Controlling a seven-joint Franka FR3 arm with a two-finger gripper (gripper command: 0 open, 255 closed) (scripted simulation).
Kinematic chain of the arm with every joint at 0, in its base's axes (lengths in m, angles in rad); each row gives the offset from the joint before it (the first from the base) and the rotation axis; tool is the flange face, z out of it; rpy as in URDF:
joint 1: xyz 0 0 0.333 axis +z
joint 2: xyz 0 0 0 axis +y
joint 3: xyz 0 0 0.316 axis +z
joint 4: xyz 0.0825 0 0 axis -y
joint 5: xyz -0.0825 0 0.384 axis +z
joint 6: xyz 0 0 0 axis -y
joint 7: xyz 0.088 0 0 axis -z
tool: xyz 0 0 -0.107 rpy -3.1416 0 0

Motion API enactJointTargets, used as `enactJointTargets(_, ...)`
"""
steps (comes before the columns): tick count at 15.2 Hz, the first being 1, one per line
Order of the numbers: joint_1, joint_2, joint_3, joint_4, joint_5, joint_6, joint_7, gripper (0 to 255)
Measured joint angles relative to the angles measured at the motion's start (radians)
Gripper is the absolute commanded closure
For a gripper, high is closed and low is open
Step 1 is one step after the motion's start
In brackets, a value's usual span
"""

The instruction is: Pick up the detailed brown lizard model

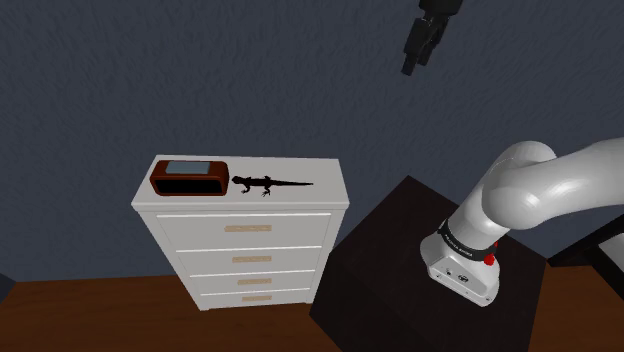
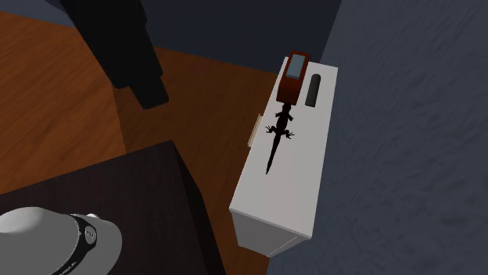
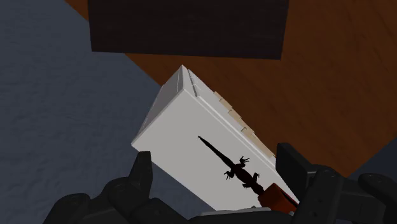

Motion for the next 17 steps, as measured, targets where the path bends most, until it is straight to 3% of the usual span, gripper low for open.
enactJointTargets(4, 0.006, 0.004, 0.002, -0.067, 0.008, 0.083, -0.003, 0)
enactJointTargets(9, 0.020, 0.040, 0.005, -0.197, 0.026, 0.282, -0.013, 0)
enactJointTargets(17, 0.054, 0.207, 0.016, -0.324, 0.065, 0.630, -0.034, 0)
